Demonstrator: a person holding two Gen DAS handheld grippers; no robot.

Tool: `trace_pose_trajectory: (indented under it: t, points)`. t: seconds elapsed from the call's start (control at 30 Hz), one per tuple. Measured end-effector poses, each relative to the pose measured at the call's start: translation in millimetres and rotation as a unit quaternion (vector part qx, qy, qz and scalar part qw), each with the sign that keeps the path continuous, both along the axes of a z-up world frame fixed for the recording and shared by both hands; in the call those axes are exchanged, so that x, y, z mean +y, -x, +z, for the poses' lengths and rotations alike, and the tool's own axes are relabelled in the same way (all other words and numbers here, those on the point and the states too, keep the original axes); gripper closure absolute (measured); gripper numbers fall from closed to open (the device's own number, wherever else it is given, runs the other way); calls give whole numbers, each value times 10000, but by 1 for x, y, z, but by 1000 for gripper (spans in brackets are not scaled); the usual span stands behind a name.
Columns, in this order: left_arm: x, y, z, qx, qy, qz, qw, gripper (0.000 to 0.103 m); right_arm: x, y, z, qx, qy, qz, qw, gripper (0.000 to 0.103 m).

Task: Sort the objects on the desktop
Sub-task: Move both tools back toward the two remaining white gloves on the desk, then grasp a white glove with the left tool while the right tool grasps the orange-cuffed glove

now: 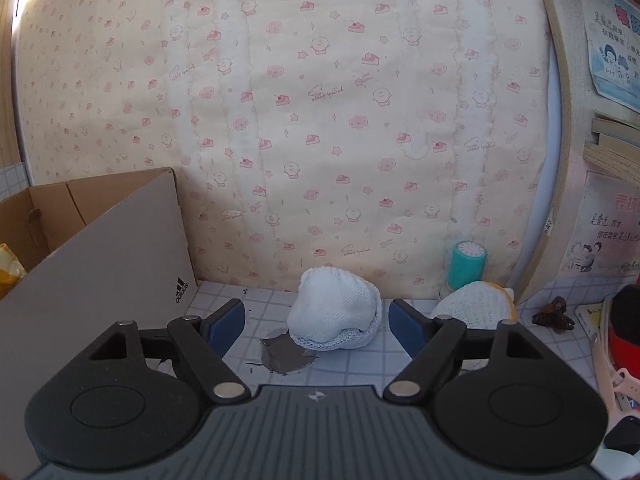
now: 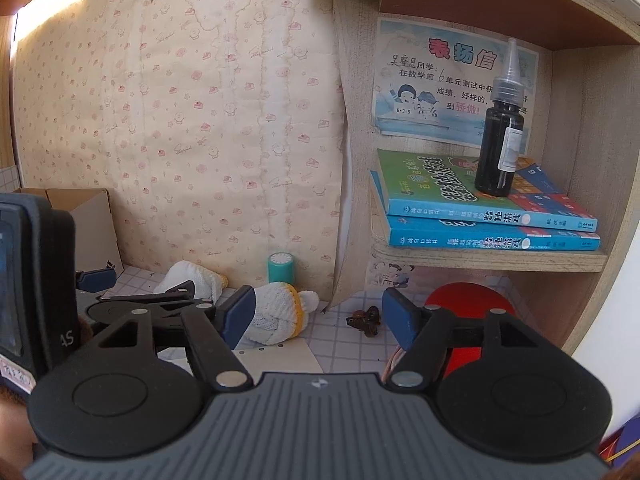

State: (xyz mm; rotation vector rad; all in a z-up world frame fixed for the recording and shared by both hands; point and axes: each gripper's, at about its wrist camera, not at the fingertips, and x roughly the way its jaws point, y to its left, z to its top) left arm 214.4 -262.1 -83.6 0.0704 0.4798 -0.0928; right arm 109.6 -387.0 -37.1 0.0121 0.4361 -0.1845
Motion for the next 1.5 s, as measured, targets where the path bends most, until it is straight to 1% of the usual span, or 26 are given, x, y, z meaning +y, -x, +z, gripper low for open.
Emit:
trace_pose_trajectory:
  t: [0.1, 0.3, 0.43, 0.47, 0.53, 0.67, 0.87, 0.97, 1.07, 1.17, 1.27, 1.33, 1.43, 1.5]
  points:
    - [-4, -13, -5, 74, 49, -13, 10000, 21, -1, 1, -1, -20, -17, 30, 10000, 32]
    - [2, -39, -17, 473, 452, -91, 9978, 21, -1, -3, -1, 31, -7, 75, 10000, 32]
    - [3, -48, -26, 613, 466, -130, 9969, 22, 1, -11, -3, 74, -7, 125, 9999, 32]
    - [3, -49, -27, 621, 496, -158, 9967, 24, 2, -12, -4, 79, -9, 141, 9999, 32]
    - [5, -52, -28, 657, 536, -157, 9963, 31, 3, -15, -5, 99, -19, 157, 9998, 32]
    - [10, -54, -28, 650, 636, -254, 9955, 40, 8, -21, -8, 163, -27, 198, 9997, 32]
    - [15, -52, -27, 652, 597, -235, 9958, 40, 15, -40, -15, 288, -22, 367, 9989, 32]
    - [17, -50, -27, 630, 488, -204, 9966, 40, 17, -53, -21, 399, -36, 351, 9986, 31]
    - [25, -51, -27, 664, 605, -154, 9958, 40, 16, -65, -27, 456, -148, 414, 9980, 31]
    - [27, -51, -27, 700, 571, -142, 9958, 38, 15, -79, -33, 556, -93, 346, 9978, 31]
    - [30, -51, -27, 689, 622, -172, 9955, 38, 6, -88, -35, 553, -286, 267, 9977, 31]
    - [26, -47, -26, 686, 640, -169, 9954, 38, 4, -93, -38, 576, -203, 200, 9979, 31]
    - [26, -46, -25, 689, 615, -179, 9956, 38, -1, -104, -46, 762, -283, 277, 9963, 31]
    - [34, -48, -26, 709, 651, -143, 9953, 38, -1, -109, -52, 833, -172, 303, 9959, 30]
